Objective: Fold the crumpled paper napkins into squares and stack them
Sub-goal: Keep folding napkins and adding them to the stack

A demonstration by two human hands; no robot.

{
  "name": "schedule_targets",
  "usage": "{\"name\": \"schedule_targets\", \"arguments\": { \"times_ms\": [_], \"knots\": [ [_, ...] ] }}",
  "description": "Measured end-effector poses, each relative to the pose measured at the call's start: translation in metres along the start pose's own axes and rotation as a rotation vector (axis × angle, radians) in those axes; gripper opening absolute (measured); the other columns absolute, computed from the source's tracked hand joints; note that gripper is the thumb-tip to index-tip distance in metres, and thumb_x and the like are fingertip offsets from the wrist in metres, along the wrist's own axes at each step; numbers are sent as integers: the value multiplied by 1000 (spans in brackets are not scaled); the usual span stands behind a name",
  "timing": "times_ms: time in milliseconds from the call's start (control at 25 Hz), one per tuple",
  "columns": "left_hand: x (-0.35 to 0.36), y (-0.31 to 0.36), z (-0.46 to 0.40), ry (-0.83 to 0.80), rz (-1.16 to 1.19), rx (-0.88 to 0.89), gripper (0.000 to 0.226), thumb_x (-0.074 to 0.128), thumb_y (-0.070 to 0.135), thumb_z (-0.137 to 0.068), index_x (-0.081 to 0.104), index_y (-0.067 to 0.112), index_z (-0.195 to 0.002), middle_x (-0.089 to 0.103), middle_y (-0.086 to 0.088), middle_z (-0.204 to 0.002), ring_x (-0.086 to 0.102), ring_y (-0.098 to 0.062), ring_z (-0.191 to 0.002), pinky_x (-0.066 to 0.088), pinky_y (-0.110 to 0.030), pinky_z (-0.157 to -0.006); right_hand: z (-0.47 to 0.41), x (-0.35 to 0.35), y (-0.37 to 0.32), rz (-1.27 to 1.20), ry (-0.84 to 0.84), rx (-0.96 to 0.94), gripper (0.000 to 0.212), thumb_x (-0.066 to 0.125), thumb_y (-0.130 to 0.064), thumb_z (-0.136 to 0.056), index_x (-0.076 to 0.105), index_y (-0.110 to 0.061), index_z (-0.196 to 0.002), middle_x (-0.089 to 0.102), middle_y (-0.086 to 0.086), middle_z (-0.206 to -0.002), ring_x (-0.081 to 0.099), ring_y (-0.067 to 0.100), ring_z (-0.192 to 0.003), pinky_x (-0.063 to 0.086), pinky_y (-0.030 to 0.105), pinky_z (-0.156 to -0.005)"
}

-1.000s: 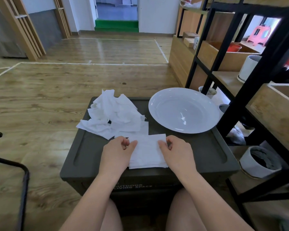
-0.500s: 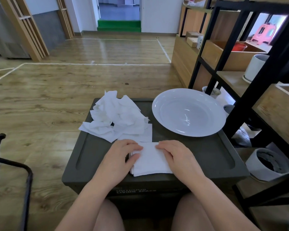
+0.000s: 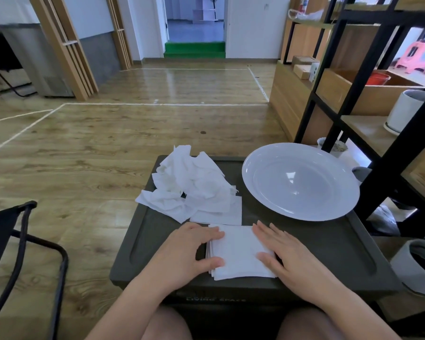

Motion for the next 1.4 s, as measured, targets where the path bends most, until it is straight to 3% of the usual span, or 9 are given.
{"name": "schedule_targets", "arguments": {
  "times_ms": [120, 280, 400, 560, 720, 920, 1120, 1240, 1400],
  "knots": [
    [-13, 2, -7, 11, 42, -66, 41, 64, 58, -77, 59, 48, -116, 44, 46, -104, 39, 20, -109, 33, -8, -91, 10, -17, 1, -168, 196, 74, 44, 56, -49, -88, 42, -53, -129, 29, -43, -134, 22, -23, -126, 16, 6, -105],
    [-44, 19, -38, 341, -64, -134, 31, 63, 52, -82, 60, 35, -108, 51, 25, -98, 48, 3, -97, 37, -17, -81, 25, -38, 5, -311, 471, 125, 32, 72, -27, -80, 61, -55, -92, 60, -43, -102, 54, -16, -101, 39, 1, -85],
    [-26, 29, -64, 307, -220, -211, 44, 66, 47, -81, 48, 20, -112, 48, 7, -106, 45, -12, -94, 38, -23, -77, 25, -44, 9, -409, 516, 181, 23, 68, -27, -83, 67, -48, -90, 66, -36, -96, 58, -11, -97, 46, 10, -83],
    [-29, 30, -73, 390, -289, -282, 12, 46, 23, -94, 54, 14, -94, 57, -2, -95, 45, -15, -82, 36, -24, -68, 21, -52, 7, -506, 538, 208, 18, 62, -32, -85, 66, -49, -90, 65, -36, -96, 60, -10, -94, 46, 12, -80],
    [-56, 56, -58, 509, -192, -45, 7, 52, 21, -93, 57, 19, -89, 60, 6, -85, 53, -11, -77, 43, -23, -65, 6, -67, -5, -496, 551, 150, 39, 62, -19, -89, 55, -56, -99, 64, -31, -103, 54, -13, -103, 45, 8, -85],
    [-81, 77, -40, 301, 275, 61, 14, 47, 32, -96, 51, 35, -82, 56, 23, -68, 50, 2, -59, 38, -7, -57, -33, -74, -24, -677, 349, 101, 72, 66, -22, -85, 24, -55, -134, 38, -34, -127, 37, -13, -119, 33, 11, -91],
    [-99, 79, -34, 264, 708, 9, 19, 40, 20, -101, 54, 21, -87, 55, 2, -70, 52, -11, -67, 47, -24, -67, -61, -87, -34, -722, 287, 86, 32, 67, -30, -86, 56, -44, -113, 54, -32, -119, 48, -4, -115, 40, 21, -94],
    [-101, 74, -34, 261, 1032, -55, 29, 36, 15, -102, 58, 21, -85, 61, 3, -70, 57, -10, -64, 48, -21, -59, -68, -89, -36, -960, 187, 76, 38, 67, -29, -87, 53, -34, -122, 64, -11, -121, 60, 0, -109, 45, 22, -93],
    [-98, 71, -35, 163, 1308, -55, 30, 39, 22, -100, 65, 19, -86, 64, 3, -73, 61, -12, -65, 50, -24, -55, -66, -76, -60, -1104, -112, -25, 30, 58, -32, -91, 60, -32, -121, 67, -7, -121, 61, 13, -114, 45, 34, -100]
  ]
}}
Point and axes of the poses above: each hand's wrist, its own z-axis away from the middle knuckle, its own x-axis out of the palm, y = z × x, the point moved 8 cm from there along -z, towards the middle knuckle
